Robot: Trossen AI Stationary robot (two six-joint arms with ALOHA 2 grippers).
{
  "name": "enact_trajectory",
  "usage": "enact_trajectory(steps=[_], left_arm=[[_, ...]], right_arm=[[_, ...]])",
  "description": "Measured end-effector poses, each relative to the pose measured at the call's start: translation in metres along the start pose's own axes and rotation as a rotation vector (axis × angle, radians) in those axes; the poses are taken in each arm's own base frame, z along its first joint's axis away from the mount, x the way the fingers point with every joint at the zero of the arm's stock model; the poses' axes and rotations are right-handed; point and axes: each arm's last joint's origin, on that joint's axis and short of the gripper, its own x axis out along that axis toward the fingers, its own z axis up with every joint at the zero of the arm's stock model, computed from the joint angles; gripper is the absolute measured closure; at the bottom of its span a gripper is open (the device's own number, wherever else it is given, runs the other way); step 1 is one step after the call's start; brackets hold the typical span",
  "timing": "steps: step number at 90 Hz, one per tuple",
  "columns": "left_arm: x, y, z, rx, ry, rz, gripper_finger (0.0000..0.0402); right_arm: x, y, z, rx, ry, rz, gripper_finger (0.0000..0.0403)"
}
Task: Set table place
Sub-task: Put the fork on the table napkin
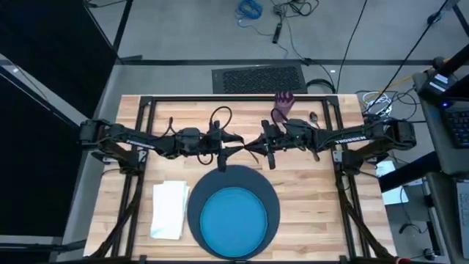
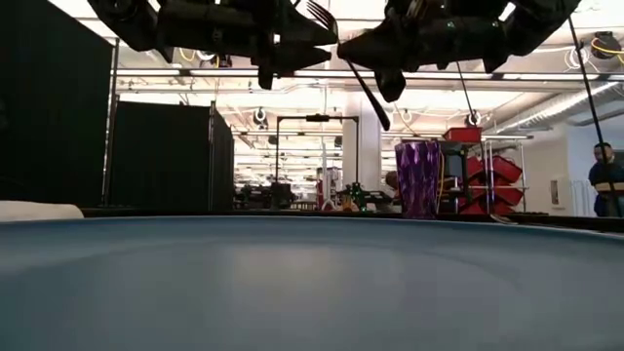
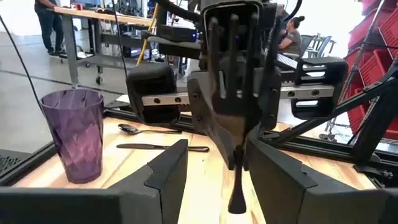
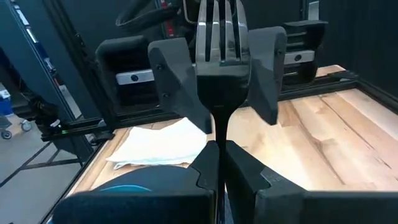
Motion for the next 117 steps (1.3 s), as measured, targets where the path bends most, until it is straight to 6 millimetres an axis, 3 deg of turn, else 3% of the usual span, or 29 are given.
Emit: enact_trajectory(steps=[35,64,117], left_arm=[[0.000,-0.002,0.002,-0.007,-0.022,-0.019,0.0252],[0.017,-0.005,0.002,-0.006,-0.006,-0.040,0.0252],[0.017,-0.005,0.000,-0.003,0.014,-0.037,0.0252]], right_arm=[[0.000,0.001,0.001,-0.004,-0.017,0.003,0.0403],[0.000,0.001,0.001,0.006,-0.017,0.004,0.0403],[0.000,0.001,0.000,0.008,-0.002,0.004,0.0403]])
